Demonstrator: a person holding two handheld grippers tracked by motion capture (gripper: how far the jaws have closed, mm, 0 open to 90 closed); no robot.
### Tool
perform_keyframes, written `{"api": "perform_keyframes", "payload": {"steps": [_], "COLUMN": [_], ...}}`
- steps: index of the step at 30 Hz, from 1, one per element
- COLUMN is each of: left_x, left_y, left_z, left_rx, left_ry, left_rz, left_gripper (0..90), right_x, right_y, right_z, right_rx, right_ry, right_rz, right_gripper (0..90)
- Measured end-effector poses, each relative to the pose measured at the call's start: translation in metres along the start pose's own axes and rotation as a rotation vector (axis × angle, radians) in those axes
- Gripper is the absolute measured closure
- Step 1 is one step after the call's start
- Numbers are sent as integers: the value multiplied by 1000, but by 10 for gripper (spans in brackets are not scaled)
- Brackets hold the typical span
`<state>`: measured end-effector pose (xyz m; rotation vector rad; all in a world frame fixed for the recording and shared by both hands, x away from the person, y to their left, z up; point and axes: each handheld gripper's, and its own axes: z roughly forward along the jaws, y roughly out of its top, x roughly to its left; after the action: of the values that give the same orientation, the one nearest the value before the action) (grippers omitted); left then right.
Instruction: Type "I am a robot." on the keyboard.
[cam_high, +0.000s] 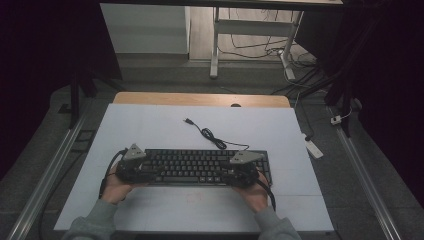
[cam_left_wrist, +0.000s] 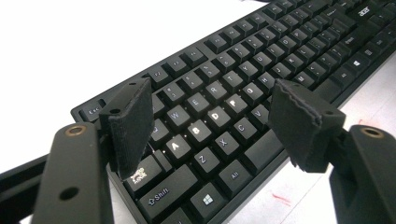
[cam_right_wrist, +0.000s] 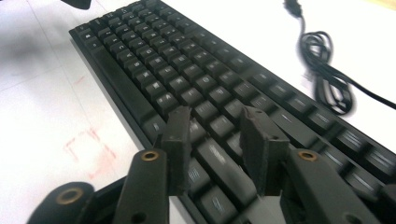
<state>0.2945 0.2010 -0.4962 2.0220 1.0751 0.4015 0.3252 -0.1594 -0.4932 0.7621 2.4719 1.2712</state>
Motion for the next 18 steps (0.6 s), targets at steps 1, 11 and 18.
{"api": "perform_keyframes", "payload": {"steps": [1,11,18], "left_x": [0,1,1], "left_y": [0,1,2], "left_z": [0,-1,-3], "left_rx": [-1,-19,-30], "left_ry": [-2,-44,-80], "left_rz": [-1,-36,-50], "left_gripper": [312,306,307], "right_x": [-1,-20,-25], "right_y": [-2,-26,-32], "right_z": [-5,-38,-45], "right_rx": [-7,-35,-51], "right_ry": [-5,-68,-90], "right_rz": [1,28,39], "right_gripper": [605,542,539]}}
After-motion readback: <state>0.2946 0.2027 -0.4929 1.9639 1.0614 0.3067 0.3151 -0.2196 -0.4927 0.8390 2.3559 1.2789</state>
